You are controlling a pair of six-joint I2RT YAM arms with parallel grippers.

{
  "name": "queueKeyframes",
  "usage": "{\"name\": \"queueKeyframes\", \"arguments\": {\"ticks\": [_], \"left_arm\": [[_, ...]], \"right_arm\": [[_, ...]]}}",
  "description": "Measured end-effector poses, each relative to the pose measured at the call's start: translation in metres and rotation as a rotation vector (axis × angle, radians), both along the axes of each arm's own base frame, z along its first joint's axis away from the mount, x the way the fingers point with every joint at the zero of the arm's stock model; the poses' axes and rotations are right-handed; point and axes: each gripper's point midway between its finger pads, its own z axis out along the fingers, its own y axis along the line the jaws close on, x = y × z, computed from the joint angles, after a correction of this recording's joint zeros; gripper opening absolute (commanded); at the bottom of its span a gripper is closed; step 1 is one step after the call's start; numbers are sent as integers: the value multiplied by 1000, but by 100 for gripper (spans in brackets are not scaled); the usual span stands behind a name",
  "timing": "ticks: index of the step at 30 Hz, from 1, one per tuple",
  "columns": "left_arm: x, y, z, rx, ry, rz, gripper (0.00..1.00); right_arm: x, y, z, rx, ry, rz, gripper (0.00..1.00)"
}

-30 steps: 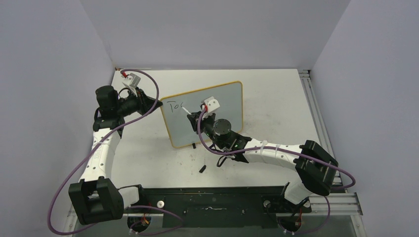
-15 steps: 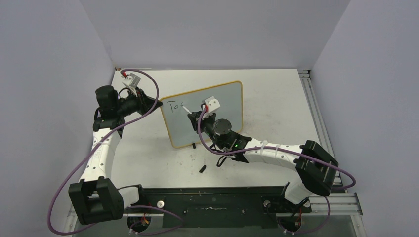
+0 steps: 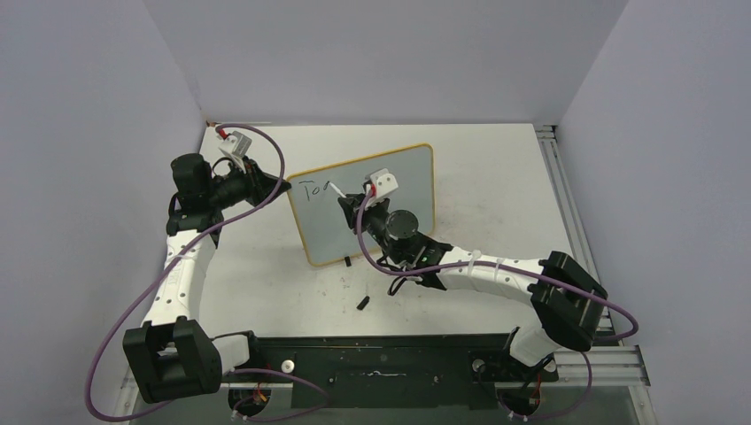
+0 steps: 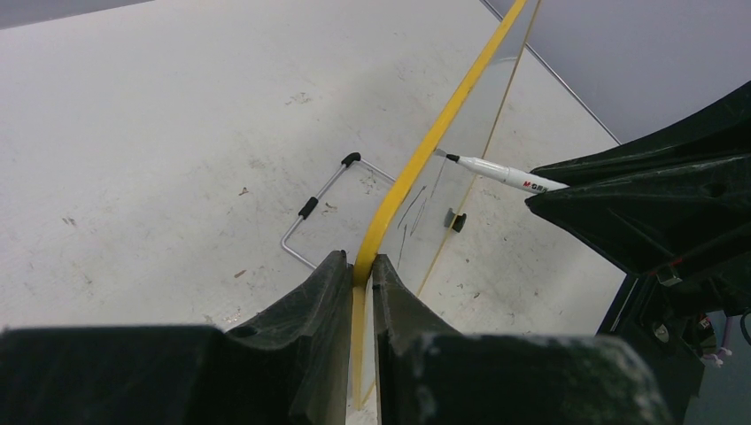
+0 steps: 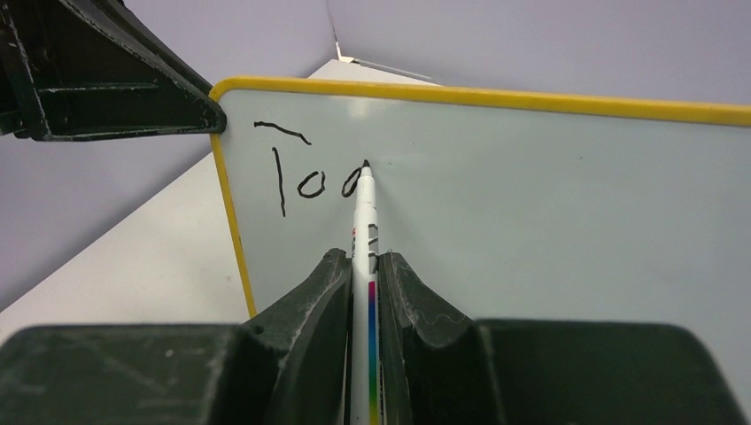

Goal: Write a sentence on the whiteboard

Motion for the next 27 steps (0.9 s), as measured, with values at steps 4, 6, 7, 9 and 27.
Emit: {"name": "queueKeyframes", "arguments": {"ticks": [4,6,7,9,27], "left_arm": [[0,0,0,0,0,0,0],[0,0,0,0,0,0,0],[0,0,0,0,0,0,0],[0,0,0,0,0,0,0],[0,1,0,-1,1,2,0]], "right_arm": [[4,-2,8,11,-19,-11,5],[5,-3,9,14,-22,-15,5],[5,-3,10,14,-25,-15,5],[5,-3,11,15,-26,-16,5],[2,-3,1,16,1,-11,5]]}}
